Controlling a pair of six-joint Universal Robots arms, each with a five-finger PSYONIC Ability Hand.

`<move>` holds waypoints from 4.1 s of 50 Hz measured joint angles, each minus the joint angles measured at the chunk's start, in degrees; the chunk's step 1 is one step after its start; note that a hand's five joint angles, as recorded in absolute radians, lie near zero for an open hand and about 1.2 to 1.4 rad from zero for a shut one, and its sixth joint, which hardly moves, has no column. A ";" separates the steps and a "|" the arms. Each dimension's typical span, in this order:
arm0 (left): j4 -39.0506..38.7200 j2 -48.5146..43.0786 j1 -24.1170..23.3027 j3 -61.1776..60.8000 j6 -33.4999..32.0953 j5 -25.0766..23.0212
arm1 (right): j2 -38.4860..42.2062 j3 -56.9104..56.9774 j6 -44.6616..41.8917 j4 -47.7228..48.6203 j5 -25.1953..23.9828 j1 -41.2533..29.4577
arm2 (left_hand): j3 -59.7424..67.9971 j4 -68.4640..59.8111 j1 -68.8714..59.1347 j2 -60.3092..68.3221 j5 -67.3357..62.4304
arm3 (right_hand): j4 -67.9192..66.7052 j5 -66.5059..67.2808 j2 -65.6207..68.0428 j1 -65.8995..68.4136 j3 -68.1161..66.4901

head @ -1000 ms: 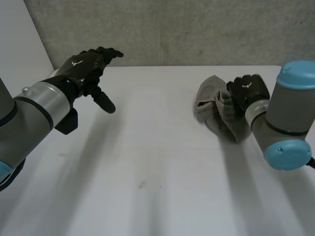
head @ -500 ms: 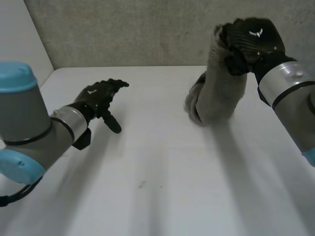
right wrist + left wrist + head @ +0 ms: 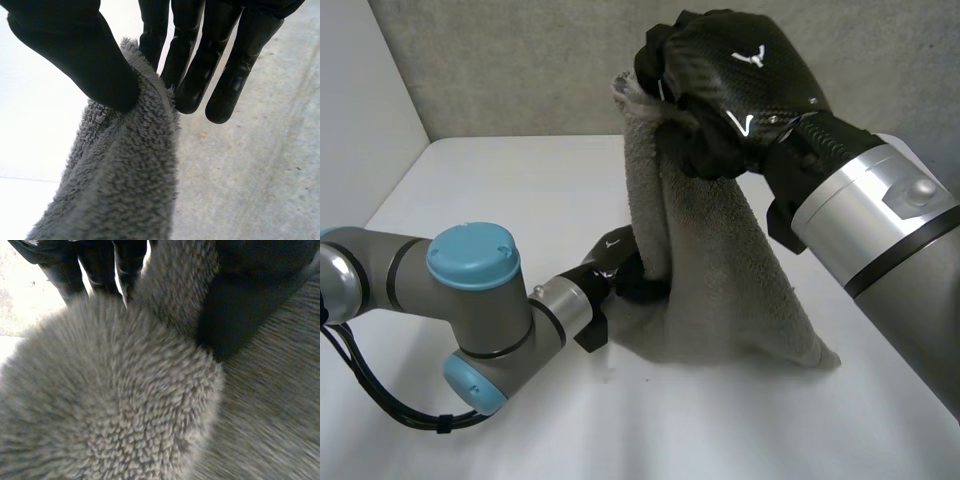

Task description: Fold the towel.

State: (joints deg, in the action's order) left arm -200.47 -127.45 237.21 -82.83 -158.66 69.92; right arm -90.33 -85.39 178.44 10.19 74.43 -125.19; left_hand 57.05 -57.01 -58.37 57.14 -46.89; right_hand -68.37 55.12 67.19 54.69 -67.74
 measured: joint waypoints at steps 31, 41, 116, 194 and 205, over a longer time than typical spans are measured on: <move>3.17 24.53 6.66 -21.52 -19.58 16.48 | 20.20 2.37 -3.68 -0.03 2.88 10.80 | 12.36 -12.74 -8.19 12.46 -10.89 | 0.00 0.78 0.00 0.00 -0.18; 12.10 24.70 5.80 -26.65 -19.08 16.90 | 25.19 3.79 -4.07 -0.57 2.18 3.65 | 0.13 -1.57 -0.85 0.02 -2.63 | 0.00 1.08 0.00 0.00 -0.17; 13.93 4.44 13.73 0.35 -31.20 -27.72 | 34.04 3.08 -4.89 -2.33 -1.81 14.48 | 7.58 -7.63 -5.07 7.64 -7.32 | 0.21 -14.91 0.14 2.27 0.09; -0.57 47.56 8.71 -22.79 -49.22 12.01 | 22.87 -0.26 2.10 -18.30 -9.62 10.52 | 12.52 -12.77 -9.00 12.51 -12.05 | 37.93 -35.63 -37.07 -29.06 37.26; 1.35 48.72 5.70 -21.37 -49.29 14.47 | 28.15 1.54 3.46 -18.62 -12.05 2.85 | 12.52 -12.77 -9.00 12.51 -12.05 | 42.66 -39.63 -41.23 -31.82 41.92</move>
State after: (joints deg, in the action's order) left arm -199.13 -78.73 242.92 -104.19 -207.94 84.39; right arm -62.18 -83.85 181.90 -8.43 62.38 -122.34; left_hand 69.57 -69.78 -67.37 69.65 -58.93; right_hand -25.71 15.49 25.96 22.86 -25.81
